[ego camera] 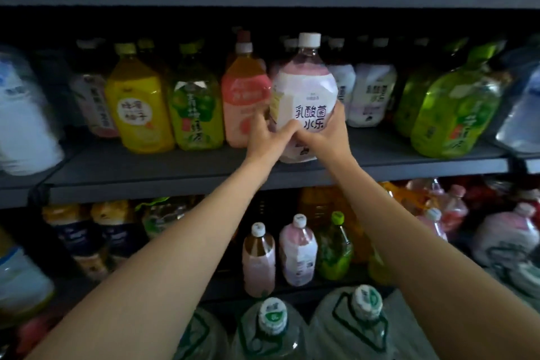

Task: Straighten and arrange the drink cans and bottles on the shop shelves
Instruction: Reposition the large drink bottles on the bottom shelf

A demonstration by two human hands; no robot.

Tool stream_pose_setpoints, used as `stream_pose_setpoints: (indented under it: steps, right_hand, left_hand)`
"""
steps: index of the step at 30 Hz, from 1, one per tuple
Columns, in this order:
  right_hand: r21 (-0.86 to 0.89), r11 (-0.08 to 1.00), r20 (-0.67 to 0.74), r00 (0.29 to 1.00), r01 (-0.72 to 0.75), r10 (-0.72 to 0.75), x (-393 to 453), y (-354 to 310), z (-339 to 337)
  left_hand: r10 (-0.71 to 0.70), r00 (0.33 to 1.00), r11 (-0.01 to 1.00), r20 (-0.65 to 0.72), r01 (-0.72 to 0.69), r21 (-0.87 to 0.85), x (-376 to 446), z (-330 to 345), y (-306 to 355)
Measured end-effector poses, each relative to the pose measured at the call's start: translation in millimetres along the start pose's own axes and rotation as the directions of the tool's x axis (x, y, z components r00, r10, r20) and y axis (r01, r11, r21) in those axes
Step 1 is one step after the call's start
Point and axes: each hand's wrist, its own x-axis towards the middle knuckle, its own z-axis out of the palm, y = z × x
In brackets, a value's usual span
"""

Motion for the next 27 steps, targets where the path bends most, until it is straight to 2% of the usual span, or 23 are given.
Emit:
stream_pose_setpoints:
  steps: [2,5,9,11,13,15,17,18,20,22,24,25,26,27]
  right_hand:
    - [-0.096,0.995,-0.083,0.996,0.004,-0.012,17.1,3.1,-26.8]
    - [-0.227,0.973,-0.131,0.991,-0.052,0.022,39.0,10.6,-60.1]
    - [-0.208,0.966,-0.166,0.979,-0.154,0.120,42.4,40.3,-77.0]
    - [-0.190,0.968,-0.149,0.979,-0.165,0.137,47.6,49.7,-73.7]
    - [-0.226,0.958,-0.121,0.981,-0.174,0.149,56.5,52.3,-66.9]
    - [-0.270,0.944,-0.119,0.980,-0.189,0.162,66.0,54.8,-58.9]
    - [-0.279,0.934,-0.126,0.973,-0.224,0.196,71.7,55.2,-52.3]
    - [-0.279,0.931,-0.113,0.971,-0.236,0.212,72.7,54.2,-50.4]
    - [-0.296,0.922,-0.098,0.968,-0.251,0.233,72.1,53.9,-47.3]
    - [-0.356,0.912,-0.147,0.976,-0.204,0.161,64.2,54.6,-45.4]
    - [-0.486,0.874,-0.216,0.972,-0.023,-0.094,49.7,54.1,-42.0]
    - [-0.563,0.821,-0.214,0.942,0.098,-0.259,42.1,53.9,-38.6]
    - [-0.615,0.760,-0.165,0.909,0.208,-0.382,35.4,53.6,-34.2]
    - [-0.633,0.710,-0.057,0.896,0.308,-0.440,29.6,54.6,-28.7]
  left_hand:
    - [0.001,0.997,1.000,0.073,-0.002,0.008,10.6,30.9,15.2]
    - [-0.067,0.980,0.998,0.186,0.062,0.032,20.2,70.0,24.9]
    - [-0.133,0.968,0.985,0.213,0.105,0.136,31.8,92.0,10.9]
    - [-0.113,0.971,0.982,0.212,0.076,0.175,40.1,90.4,7.3]
    - [-0.094,0.972,0.956,0.217,0.028,0.292,45.6,82.5,1.1]
    - [-0.068,0.964,0.837,0.258,-0.086,0.540,46.3,70.6,-13.9]
    - [-0.115,0.927,0.613,0.357,-0.216,0.760,43.3,62.0,-33.1]
    - [-0.136,0.907,0.523,0.399,-0.276,0.806,42.5,59.1,-41.2]
    - [-0.136,0.891,0.466,0.433,-0.328,0.821,43.3,57.1,-46.9]
    - [-0.119,0.897,0.431,0.427,-0.341,0.836,42.0,58.3,-41.1]
    - [-0.145,0.896,0.376,0.419,-0.342,0.861,43.1,55.8,-36.9]
    - [-0.165,0.888,0.364,0.429,-0.350,0.863,43.9,52.1,-35.8]
    - [-0.172,0.877,0.379,0.448,-0.360,0.852,44.2,47.2,-35.8]
    - [-0.167,0.867,0.414,0.469,-0.370,0.832,44.0,42.5,-36.6]
